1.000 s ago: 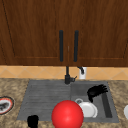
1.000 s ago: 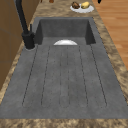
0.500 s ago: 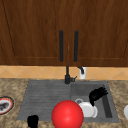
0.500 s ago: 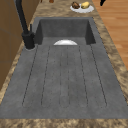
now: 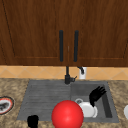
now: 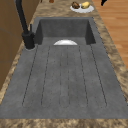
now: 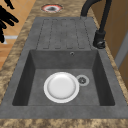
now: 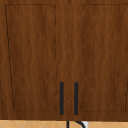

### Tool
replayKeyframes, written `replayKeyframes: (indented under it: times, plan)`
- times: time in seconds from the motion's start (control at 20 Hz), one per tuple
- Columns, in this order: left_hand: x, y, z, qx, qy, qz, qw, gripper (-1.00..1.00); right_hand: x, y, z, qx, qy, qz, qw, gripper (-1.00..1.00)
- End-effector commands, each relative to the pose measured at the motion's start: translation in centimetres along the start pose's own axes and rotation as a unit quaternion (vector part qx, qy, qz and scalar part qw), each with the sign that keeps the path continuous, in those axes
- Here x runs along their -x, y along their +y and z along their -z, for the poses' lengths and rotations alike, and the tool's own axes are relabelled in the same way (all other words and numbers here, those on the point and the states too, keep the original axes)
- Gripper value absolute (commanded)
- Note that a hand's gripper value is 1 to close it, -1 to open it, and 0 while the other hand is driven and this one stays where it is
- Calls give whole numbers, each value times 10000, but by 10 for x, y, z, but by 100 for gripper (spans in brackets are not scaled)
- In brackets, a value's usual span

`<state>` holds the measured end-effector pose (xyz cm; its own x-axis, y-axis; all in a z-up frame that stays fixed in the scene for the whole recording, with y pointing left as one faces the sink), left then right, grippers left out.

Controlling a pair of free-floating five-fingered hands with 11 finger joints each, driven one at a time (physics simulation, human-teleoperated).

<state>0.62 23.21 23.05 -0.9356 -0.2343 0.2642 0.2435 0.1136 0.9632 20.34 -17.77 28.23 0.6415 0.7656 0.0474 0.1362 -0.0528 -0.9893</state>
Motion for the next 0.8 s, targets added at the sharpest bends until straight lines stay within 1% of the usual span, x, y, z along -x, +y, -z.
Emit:
replayKeyframes:
  times: [0.0,0.2,0.4,0.65,0.7,0.75]
  plan:
    - [0,0,0,0,0,0,10000,0,3,-1,-3,-79,-541,-47,9985,-100]
    - [0,0,0,0,0,0,10000,0,7,-1,-6,-115,-981,-10,9951,-100]
    - [0,0,0,0,0,0,10000,0,10,-1,-8,-126,-1438,31,9895,-100]
    - [0,0,0,0,0,0,10000,0,18,3,-13,-162,-1959,25,9805,-100]
    - [0,0,0,0,0,0,10000,0,20,5,-14,-195,-2052,7,9785,-100]
    - [0,0,0,0,0,0,10000,0,19,8,-15,-307,-2134,-59,9765,-100]
